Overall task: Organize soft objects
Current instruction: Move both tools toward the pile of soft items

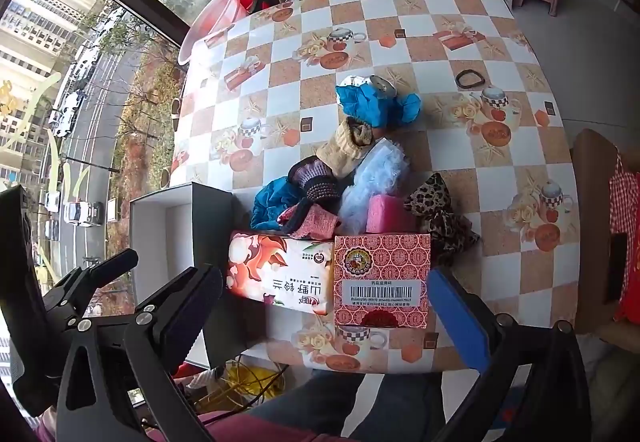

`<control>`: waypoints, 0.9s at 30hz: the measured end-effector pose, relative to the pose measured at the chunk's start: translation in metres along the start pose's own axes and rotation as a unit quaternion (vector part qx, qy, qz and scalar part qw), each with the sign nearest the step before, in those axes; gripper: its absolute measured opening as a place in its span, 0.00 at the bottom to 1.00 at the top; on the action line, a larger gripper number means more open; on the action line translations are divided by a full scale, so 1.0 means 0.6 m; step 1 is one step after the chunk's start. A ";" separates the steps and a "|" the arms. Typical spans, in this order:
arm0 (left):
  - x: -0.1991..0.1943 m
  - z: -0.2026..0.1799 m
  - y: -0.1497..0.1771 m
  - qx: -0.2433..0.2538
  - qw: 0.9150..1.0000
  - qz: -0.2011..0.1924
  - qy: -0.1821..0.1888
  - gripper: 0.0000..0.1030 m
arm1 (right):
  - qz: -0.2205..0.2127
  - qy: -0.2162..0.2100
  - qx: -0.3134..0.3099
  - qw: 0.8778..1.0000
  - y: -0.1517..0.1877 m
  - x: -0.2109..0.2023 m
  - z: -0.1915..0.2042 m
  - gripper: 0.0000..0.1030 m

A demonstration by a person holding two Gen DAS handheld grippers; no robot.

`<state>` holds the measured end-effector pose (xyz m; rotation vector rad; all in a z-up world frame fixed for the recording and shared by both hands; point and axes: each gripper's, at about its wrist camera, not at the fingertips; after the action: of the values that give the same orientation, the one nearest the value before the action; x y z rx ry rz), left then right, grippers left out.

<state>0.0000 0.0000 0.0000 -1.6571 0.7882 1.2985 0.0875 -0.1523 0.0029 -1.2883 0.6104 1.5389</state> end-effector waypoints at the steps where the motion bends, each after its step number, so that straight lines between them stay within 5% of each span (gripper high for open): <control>1: 0.000 0.000 0.000 0.000 1.000 0.000 0.000 1.00 | 0.000 0.000 0.000 1.000 0.000 0.000 0.000 1.00; 27: 0.004 0.003 0.000 -0.004 1.000 -0.002 0.006 1.00 | 0.005 0.001 0.020 1.000 0.013 -0.005 -0.026 1.00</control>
<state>0.0000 0.0015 -0.0025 -1.6734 0.7880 1.2920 0.0871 -0.1696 -0.0007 -1.2597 0.6461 1.5261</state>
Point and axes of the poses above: each gripper's, at about its wrist camera, not at the fingertips, and x roughly the way its jaws point, z to its left, y to its underside, and after that the axes turned 4 degrees about -z, right-handed
